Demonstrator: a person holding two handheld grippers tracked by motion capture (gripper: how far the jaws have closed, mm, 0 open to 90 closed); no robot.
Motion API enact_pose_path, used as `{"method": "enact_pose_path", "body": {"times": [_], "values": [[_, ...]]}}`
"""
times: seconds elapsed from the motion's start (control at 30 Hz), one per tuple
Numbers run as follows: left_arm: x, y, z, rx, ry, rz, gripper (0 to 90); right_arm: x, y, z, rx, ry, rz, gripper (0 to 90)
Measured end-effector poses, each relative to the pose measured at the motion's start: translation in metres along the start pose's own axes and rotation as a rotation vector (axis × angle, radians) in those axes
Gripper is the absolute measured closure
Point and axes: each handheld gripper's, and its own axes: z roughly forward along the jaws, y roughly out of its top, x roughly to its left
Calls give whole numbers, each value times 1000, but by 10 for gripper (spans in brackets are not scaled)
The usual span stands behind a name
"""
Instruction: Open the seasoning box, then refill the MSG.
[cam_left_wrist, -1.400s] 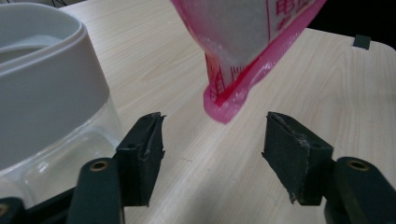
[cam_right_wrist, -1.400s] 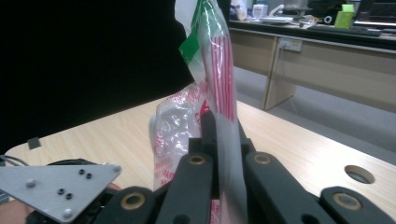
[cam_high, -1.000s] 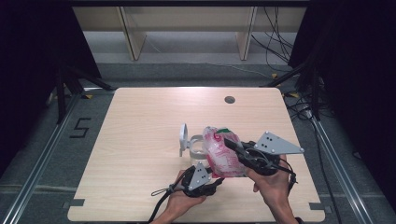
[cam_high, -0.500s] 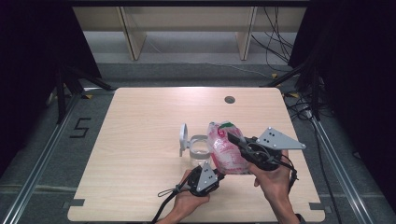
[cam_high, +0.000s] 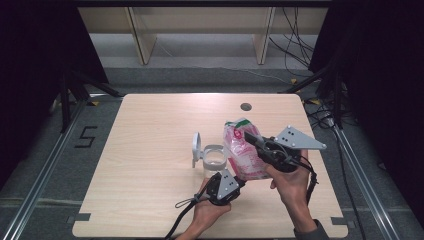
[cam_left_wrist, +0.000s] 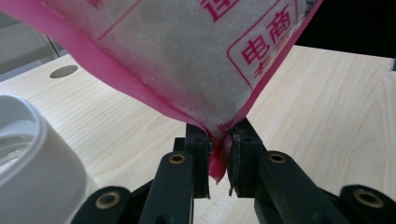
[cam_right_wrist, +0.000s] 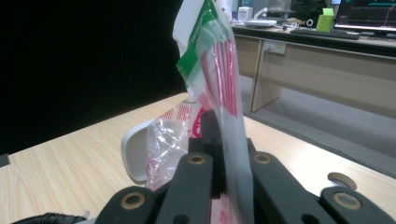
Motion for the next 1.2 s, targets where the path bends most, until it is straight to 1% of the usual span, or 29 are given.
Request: {"method": "enact_pose_path", "body": {"times": [0.03,0.07,0.1,0.17,0.2,0.23,0.3,0.33,0.37,0.4,0.43,0.53,0.6,0.63,0.67,0.7,0.73,0.77,0.87,0.9,0.93,0.97,1.0,1.03,1.07,1.1,1.13,1.17,1.2], "values": [[0,0,0,0,0,0,797,-1,0,0,2,4,-2,900],[-3,-1,3,-9,10,-17,797,-1,-1,0,11,-5,13,900],[-5,-1,5,-12,6,-10,797,-2,-1,1,7,-1,7,900],[-7,0,9,-15,2,-35,798,-4,-1,2,7,-14,-12,900],[-8,1,9,-8,3,-30,798,-5,-1,3,7,-19,-26,900],[-8,1,9,-8,3,-30,797,-5,-1,3,7,-19,-26,900],[-12,2,9,-10,11,-28,797,-6,-2,4,11,-30,-2,900],[-14,1,10,-17,10,-35,796,-7,-2,3,22,-19,9,900],[-14,1,11,-20,7,-43,796,-10,-1,4,0,-33,-31,900],[-14,1,11,-20,7,-43,796,-10,-1,4,0,-33,-31,900],[-16,2,12,-30,8,-44,796,-9,-2,3,0,-38,-13,900],[-15,2,13,-39,4,-60,796,-9,-1,3,7,-28,0,900],[-16,3,13,-40,9,-59,796,-9,0,4,-4,-19,-9,900],[-17,3,13,-41,10,-60,796,-10,0,4,3,-32,-30,900],[-17,2,13,-41,14,-58,796,-9,0,4,5,-27,-6,900],[-16,2,14,-44,13,-60,796,-9,0,5,5,-27,-11,900],[-16,2,14,-45,10,-65,796,-10,0,6,0,-34,-30,900],[-16,1,15,-45,12,-80,796,-9,0,7,9,-33,-26,900],[-16,0,15,-49,1,-91,796,-7,0,10,18,-37,-9,900],[-16,-1,16,-52,6,-90,796,-7,0,10,16,-43,-12,900],[-16,-2,17,-67,-4,-99,796,-7,0,12,17,-33,-18,900],[-17,-2,17,-60,3,-102,796,-7,1,12,25,-31,-30,900],[-17,-2,17,-60,4,-104,796,-7,1,13,25,-42,-39,900],[-17,-2,17,-64,4,-108,796,-5,1,14,36,-32,-23,900],[-17,-2,17,-69,3,-112,796,-4,1,15,24,-45,-20,900],[-17,-3,17,-71,1,-116,796,-4,1,16,32,-34,-20,900],[-17,-3,17,-72,4,-118,795,-4,2,16,35,-47,-30,900],[-17,-3,17,-72,0,-121,795,-3,1,18,31,-50,-27,900],[-17,-3,18,-77,-4,-126,795,-3,1,18,41,-41,-13,900]]}}
